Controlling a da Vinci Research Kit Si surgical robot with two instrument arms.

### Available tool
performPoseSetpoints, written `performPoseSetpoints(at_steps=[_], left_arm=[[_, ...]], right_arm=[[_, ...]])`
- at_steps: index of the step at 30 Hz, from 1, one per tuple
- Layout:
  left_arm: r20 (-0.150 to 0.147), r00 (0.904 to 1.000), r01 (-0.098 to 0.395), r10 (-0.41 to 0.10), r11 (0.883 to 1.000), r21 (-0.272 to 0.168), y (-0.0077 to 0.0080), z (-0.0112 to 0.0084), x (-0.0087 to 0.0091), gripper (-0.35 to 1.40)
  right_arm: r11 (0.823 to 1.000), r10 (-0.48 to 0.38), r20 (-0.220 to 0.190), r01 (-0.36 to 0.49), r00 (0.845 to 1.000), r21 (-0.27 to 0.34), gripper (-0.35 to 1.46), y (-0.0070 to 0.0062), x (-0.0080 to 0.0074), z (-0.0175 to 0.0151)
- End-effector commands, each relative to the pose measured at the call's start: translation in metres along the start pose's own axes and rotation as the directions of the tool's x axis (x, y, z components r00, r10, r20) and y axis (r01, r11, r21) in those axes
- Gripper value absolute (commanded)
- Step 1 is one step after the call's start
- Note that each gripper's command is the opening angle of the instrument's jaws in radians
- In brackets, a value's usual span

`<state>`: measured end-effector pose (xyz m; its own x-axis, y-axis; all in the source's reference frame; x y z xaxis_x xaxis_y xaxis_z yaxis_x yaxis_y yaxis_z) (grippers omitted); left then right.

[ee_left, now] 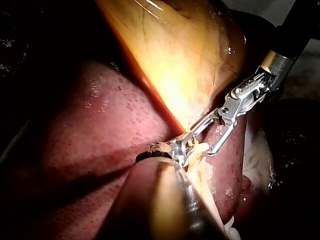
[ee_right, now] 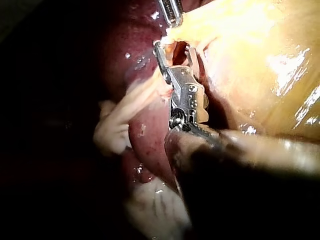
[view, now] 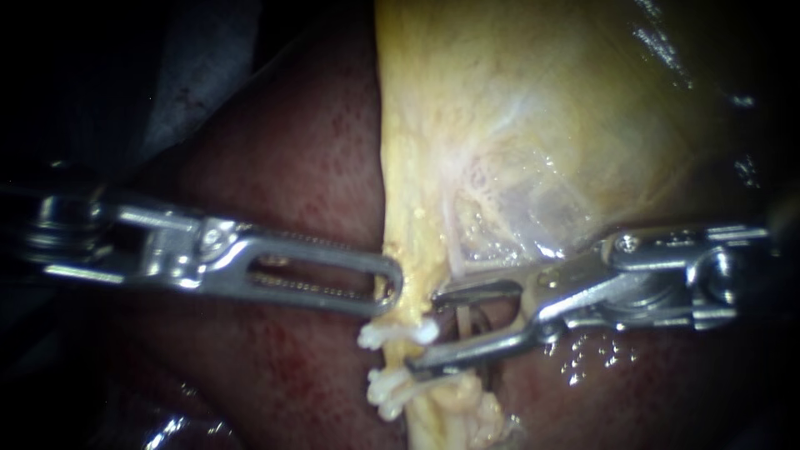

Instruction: Going back third clip left tube

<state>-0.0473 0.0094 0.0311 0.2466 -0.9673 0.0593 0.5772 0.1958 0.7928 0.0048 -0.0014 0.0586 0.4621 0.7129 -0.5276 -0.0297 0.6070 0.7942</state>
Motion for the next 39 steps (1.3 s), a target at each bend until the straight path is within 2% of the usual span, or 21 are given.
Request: performPoseSetpoints(at_steps=[1,13,20,26,39], left_arm=[[0.0,1.0,0.0,0.0,1.0,0.0,0.0001,0.0,0.0,-0.35],[0.0,1.0,0.0,0.0,1.0,0.0,0.0004,0.0001,-0.0001,-0.35],[0.0,1.0,0.0,0.0,1.0,-0.001,0.0005,0.0002,-0.0001,-0.35],[0.0,1.0,0.0,0.0,1.0,-0.001,0.0006,0.0002,-0.0002,-0.35],[0.003,1.0,-0.001,0.001,1.0,-0.003,0.0009,0.0004,-0.0003,-0.35]], right_arm=[[1.0,-0.008,-0.002,0.008,1.0,-0.002,0.48,-0.0001,0.0001,-0.0007],[0.998,-0.042,-0.038,0.04,0.998,-0.058,0.49,0.0003,0.0025,-0.0083],[0.995,-0.059,-0.05,0.054,0.997,-0.087,0.5,0.0006,0.0029,-0.0113],[0.994,-0.064,-0.053,0.059,0.997,-0.094,0.5,0.0005,0.003,-0.0129],[0.993,-0.068,-0.053,0.063,0.996,-0.097,0.51,0.0002,0.0028,-0.0131]])
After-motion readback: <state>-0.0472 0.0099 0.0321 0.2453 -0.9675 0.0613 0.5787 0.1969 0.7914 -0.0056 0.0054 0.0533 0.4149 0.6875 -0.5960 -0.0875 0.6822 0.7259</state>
